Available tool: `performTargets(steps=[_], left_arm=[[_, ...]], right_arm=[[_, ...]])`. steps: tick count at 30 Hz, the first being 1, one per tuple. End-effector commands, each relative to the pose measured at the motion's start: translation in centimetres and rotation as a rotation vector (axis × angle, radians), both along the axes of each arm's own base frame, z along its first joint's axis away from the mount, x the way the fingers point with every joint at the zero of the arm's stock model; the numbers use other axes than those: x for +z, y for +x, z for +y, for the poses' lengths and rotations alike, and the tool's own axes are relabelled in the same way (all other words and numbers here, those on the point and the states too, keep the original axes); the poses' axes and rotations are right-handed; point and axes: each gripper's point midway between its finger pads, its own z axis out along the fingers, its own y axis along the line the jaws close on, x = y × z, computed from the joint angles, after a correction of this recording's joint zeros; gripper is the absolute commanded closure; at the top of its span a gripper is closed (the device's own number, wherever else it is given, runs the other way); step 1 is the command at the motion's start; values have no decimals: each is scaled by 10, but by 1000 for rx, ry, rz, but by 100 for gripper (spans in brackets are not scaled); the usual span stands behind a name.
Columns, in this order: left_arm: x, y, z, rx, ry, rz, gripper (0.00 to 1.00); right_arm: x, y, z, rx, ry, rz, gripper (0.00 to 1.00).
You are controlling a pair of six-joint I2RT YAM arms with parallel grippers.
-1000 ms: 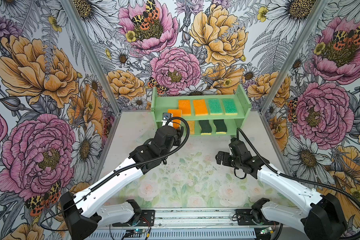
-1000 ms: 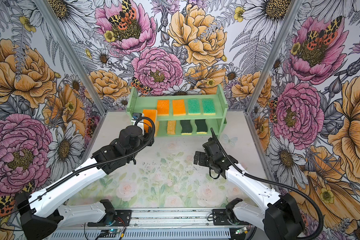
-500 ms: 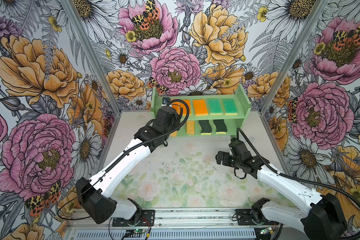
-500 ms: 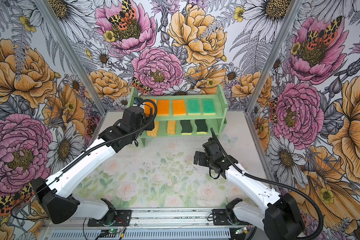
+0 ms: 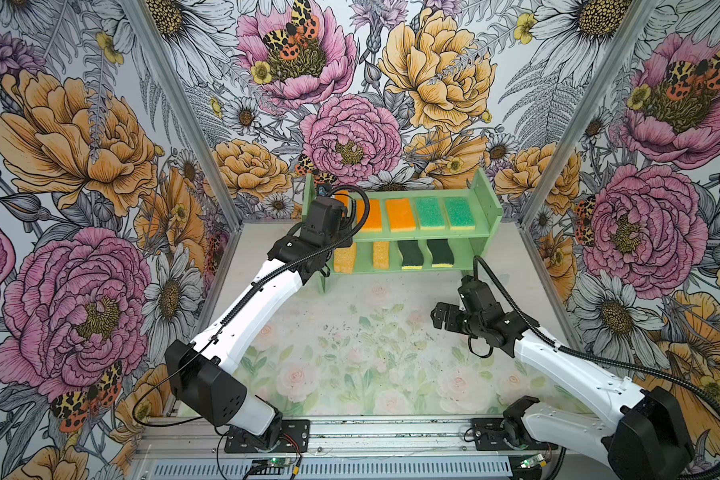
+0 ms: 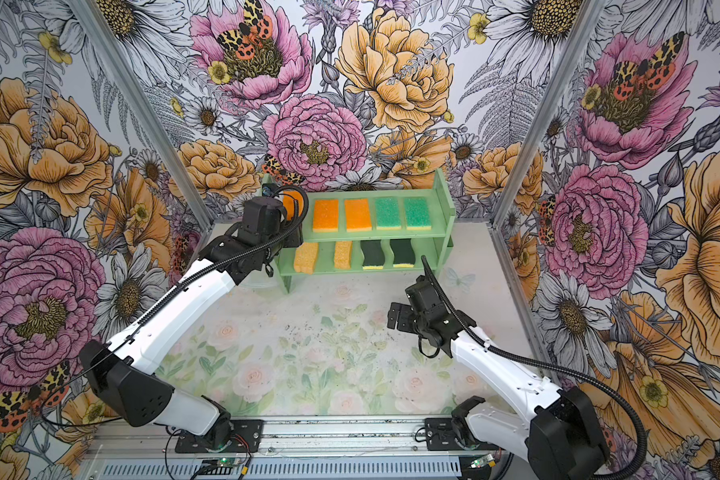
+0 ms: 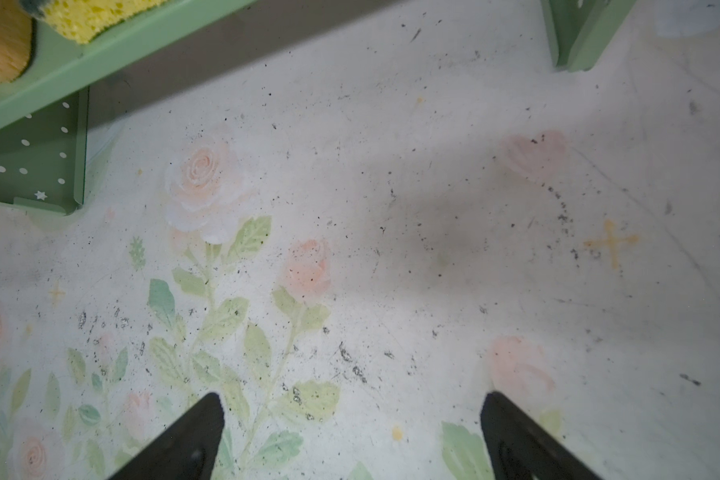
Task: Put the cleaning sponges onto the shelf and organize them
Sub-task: 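Lower the orange sponge at the shelf end beside the orange sponges and release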
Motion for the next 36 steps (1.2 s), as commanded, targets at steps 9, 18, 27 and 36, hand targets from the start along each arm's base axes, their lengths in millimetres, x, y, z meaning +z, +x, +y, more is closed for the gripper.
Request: performTargets(steps=[9,18,27,36], left_arm=[[-6,14,-8,-48,23,24,38],[-7,20,-6,-48,28,27,37],[-12,23,-5,-44,34,34,33],[-13,26,-2,-41,44,37,32]], right_arm=[[3,3,0,-14,12,-7,1],[3,3,-1,-16,9,-8,1],[1,2,-1,-17,10,-3,1],[1,2,-1,-18,9,-2,1]])
